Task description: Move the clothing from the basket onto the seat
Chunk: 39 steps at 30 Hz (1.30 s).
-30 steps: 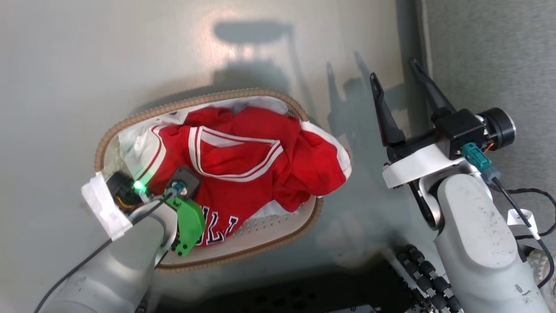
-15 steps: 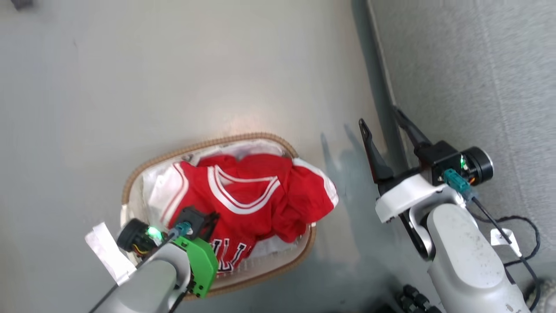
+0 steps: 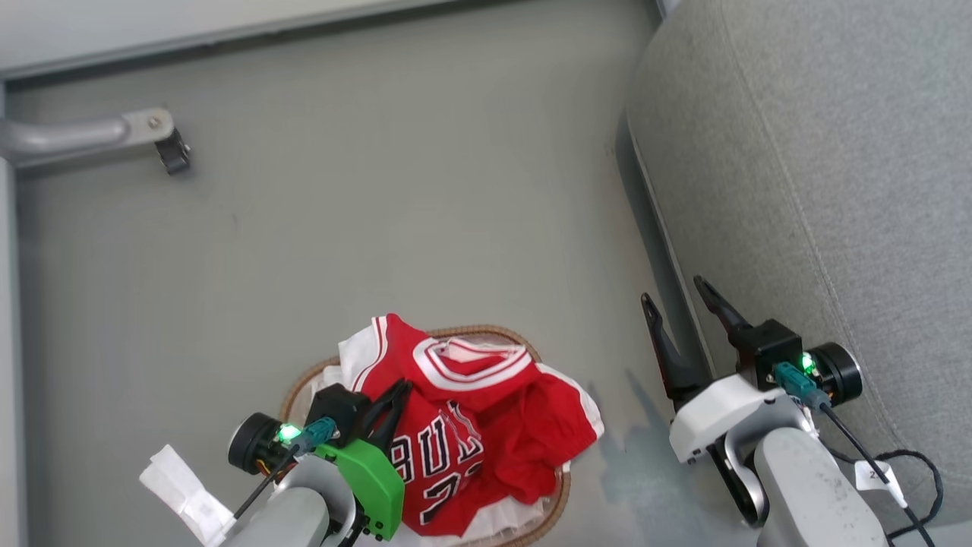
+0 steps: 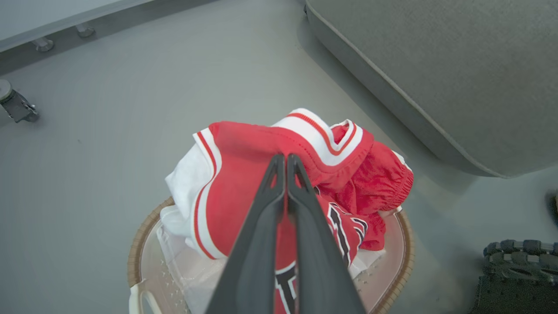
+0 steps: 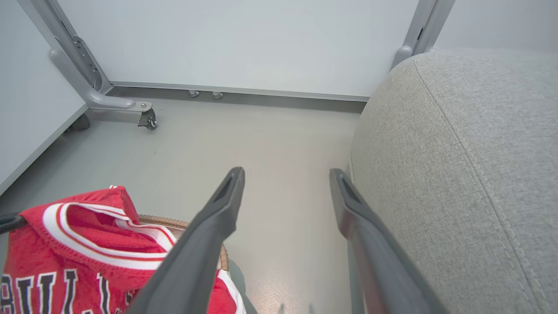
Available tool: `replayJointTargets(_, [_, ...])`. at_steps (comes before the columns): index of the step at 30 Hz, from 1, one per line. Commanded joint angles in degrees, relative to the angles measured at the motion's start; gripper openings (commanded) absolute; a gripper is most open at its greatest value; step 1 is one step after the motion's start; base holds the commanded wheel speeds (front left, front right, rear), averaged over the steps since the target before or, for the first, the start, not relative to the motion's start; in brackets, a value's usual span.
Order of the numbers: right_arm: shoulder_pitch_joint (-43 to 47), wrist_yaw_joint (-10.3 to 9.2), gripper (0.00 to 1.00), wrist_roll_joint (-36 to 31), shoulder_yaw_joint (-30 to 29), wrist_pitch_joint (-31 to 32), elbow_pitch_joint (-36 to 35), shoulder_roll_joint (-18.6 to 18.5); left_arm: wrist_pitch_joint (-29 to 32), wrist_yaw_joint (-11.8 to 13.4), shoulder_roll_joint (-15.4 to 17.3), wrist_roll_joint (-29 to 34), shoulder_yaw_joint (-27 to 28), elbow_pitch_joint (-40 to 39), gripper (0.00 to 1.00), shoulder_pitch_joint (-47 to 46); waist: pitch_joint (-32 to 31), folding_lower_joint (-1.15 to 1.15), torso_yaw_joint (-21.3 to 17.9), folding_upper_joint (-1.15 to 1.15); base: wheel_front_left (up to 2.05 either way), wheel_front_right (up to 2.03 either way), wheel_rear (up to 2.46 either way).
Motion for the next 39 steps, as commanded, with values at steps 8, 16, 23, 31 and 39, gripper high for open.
replayJointTargets(8, [4.21,-0.06,1.00,0.15,-0.37,-0.27,1.11,-0.26,-0.05,0.03,-1.22,5.44,10.67,-12.18,0.00,4.65,-12.51,0.01,3.38,0.00,0.00,0.00,0.00])
replayJointTargets(16, [6.81,-0.06,1.00,0.78,-0.27,-0.27,1.56,-0.26,-0.03,0.04,-2.56,8.09,17.17,-25.82,0.00,3.36,-16.61,0.01,3.54,0.00,0.00,0.00,0.00])
replayJointTargets(23, [7.70,-0.06,1.00,1.63,0.65,-0.27,0.82,-0.24,-0.03,0.03,-3.93,9.10,19.49,-33.14,0.00,1.01,-17.92,0.01,3.56,0.00,0.00,0.00,0.00])
replayJointTargets(31, [3.33,-0.06,1.00,3.76,10.29,-0.27,-9.54,-0.28,-0.03,0.04,-4.57,9.45,18.94,-33.83,0.00,1.87,-18.22,0.01,3.12,0.00,0.00,0.00,0.00])
replayJointTargets(39, [-5.02,-0.07,1.00,6.75,24.11,-0.19,-9.48,-0.52,-0.03,0.03,-5.15,8.86,17.16,-33.47,0.00,2.51,-18.28,0.01,3.45,0.00,0.00,0.00,0.00])
